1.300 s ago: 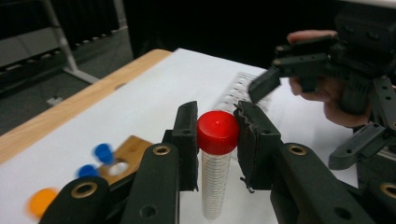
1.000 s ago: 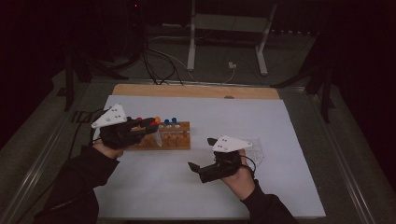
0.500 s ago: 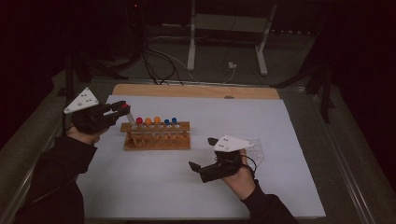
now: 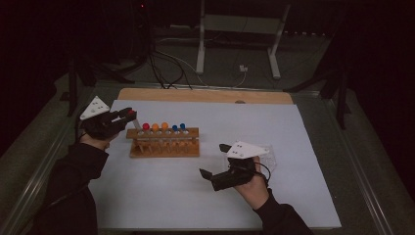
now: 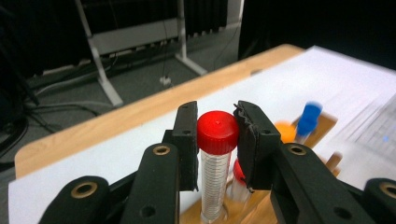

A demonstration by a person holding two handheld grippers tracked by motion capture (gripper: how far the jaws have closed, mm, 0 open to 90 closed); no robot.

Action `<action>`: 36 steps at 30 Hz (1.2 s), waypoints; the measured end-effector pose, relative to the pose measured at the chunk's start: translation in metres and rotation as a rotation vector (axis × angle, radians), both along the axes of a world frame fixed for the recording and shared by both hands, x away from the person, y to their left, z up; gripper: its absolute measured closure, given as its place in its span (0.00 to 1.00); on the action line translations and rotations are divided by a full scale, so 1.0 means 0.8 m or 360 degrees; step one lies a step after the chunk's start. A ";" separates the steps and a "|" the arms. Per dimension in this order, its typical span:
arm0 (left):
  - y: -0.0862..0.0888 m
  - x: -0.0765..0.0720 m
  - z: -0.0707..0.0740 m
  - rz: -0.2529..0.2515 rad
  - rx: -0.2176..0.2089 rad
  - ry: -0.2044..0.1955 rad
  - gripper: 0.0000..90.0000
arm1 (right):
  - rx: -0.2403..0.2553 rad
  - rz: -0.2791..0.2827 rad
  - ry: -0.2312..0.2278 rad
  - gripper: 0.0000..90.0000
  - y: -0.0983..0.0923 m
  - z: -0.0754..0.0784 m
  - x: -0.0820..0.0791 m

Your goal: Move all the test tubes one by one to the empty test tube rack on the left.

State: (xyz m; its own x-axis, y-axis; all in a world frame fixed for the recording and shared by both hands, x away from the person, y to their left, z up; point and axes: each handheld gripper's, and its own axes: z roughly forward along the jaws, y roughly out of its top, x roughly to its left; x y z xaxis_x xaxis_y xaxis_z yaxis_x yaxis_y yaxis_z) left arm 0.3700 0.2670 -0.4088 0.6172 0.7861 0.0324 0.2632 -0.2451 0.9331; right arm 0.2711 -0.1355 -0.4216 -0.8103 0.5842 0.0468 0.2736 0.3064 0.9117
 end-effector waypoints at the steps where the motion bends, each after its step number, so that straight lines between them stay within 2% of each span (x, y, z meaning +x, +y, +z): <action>1: -0.001 0.001 -0.004 -0.0005 0.0004 0.0016 0.80 | -0.0002 -0.0003 -0.0001 0.00 0.000 0.000 0.000; 5: -0.004 0.003 -0.019 -0.0003 0.0032 0.0045 0.80 | 0.0010 -0.0002 0.0007 0.00 -0.002 0.001 0.000; 14: -0.004 0.000 -0.045 0.0010 0.0009 0.0081 0.80 | 0.0012 -0.0001 0.0018 0.00 -0.004 0.000 0.001; 17: -0.004 0.000 -0.051 0.0008 0.0025 0.0102 0.80 | 0.0013 0.0001 0.0016 0.00 -0.003 0.000 0.000; 24: -0.003 0.000 -0.048 -0.0021 0.0034 0.0128 0.78 | 0.0016 0.0001 0.0020 0.00 -0.004 0.001 0.001; 26: -0.003 -0.006 -0.045 -0.0008 0.0039 0.0116 0.67 | 0.0018 -0.0001 0.0020 0.00 -0.005 0.001 0.001; 28: -0.003 -0.014 -0.040 0.0010 0.0014 0.0134 0.50 | 0.0022 -0.0003 0.0020 0.00 -0.007 0.002 0.001; 31: -0.005 -0.032 -0.038 -0.0018 -0.0023 0.0130 0.37 | 0.0024 -0.0009 0.0017 0.00 -0.009 0.002 0.001; 36: -0.018 -0.063 -0.032 -0.0154 -0.0062 0.0135 0.22 | 0.0018 -0.0020 0.0019 0.00 -0.011 0.000 0.002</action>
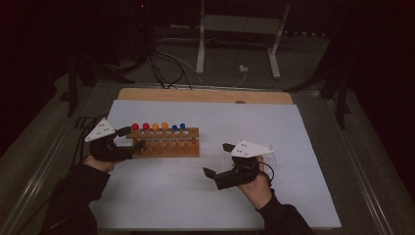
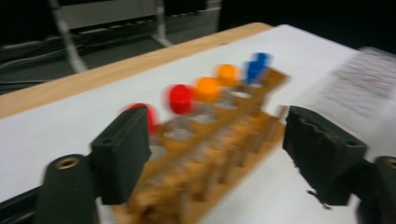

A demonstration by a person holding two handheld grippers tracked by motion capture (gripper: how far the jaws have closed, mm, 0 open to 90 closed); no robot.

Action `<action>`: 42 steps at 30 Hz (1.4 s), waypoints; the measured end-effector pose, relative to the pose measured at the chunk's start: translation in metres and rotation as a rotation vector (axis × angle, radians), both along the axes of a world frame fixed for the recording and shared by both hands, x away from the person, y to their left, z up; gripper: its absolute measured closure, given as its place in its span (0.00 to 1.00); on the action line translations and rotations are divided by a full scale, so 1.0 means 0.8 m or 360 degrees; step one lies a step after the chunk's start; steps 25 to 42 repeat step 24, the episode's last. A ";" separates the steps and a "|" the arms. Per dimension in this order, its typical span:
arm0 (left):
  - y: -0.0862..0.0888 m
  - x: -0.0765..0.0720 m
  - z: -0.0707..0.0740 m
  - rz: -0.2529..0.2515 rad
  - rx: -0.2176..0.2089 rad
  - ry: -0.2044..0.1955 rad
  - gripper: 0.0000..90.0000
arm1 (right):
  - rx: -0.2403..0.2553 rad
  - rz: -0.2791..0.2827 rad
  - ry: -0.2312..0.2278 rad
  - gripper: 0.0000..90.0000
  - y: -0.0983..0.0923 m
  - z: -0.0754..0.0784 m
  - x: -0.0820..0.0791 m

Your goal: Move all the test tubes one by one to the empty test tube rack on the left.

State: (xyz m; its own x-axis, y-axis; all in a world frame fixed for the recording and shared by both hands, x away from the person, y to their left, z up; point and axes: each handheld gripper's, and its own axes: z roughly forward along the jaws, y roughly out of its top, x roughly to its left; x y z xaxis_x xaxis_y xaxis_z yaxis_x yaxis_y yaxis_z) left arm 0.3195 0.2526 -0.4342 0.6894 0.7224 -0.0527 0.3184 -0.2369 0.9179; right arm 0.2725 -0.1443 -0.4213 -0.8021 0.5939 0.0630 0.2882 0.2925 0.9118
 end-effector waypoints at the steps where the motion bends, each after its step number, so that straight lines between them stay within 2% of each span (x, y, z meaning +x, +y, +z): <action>1: -0.001 -0.004 0.001 -0.0023 -0.0010 0.0004 0.20 | 0.0001 -0.0003 -0.0001 0.00 0.000 -0.001 0.000; 4: -0.009 -0.018 0.004 -0.0093 -0.0034 0.0021 0.14 | 0.0001 -0.0003 0.0003 0.00 -0.001 -0.002 0.000; 8: -0.015 -0.034 -0.001 -0.0264 -0.0096 0.0048 0.02 | 0.0002 -0.0009 -0.0004 0.00 -0.002 -0.002 -0.001; 10: -0.019 -0.041 -0.006 -0.0286 -0.0115 0.0065 0.01 | 0.0002 -0.0014 -0.0001 0.00 -0.004 -0.003 -0.001; 12: -0.024 -0.047 -0.011 -0.0295 -0.0087 0.0065 0.01 | 0.0007 -0.0016 -0.0002 0.00 -0.005 -0.003 -0.001; 17: -0.036 -0.063 -0.026 -0.0355 -0.0088 0.0078 0.01 | 0.0011 -0.0023 -0.0007 0.00 -0.007 -0.004 -0.001; 19: -0.040 -0.069 -0.036 -0.0339 -0.0074 0.0022 0.01 | 0.0009 -0.0024 -0.0009 0.00 -0.008 -0.005 -0.001; 21: -0.043 -0.071 -0.045 -0.0362 -0.0068 0.0044 0.01 | 0.0008 -0.0023 -0.0008 0.00 -0.008 -0.006 -0.001; 24: -0.048 -0.072 -0.059 -0.0381 0.0002 0.0047 0.01 | 0.0003 -0.0023 -0.0006 0.00 -0.007 -0.007 -0.001; 42: -0.048 -0.072 -0.059 -0.0381 0.0002 0.0047 0.01 | 0.0003 -0.0023 -0.0006 0.00 -0.007 -0.007 -0.001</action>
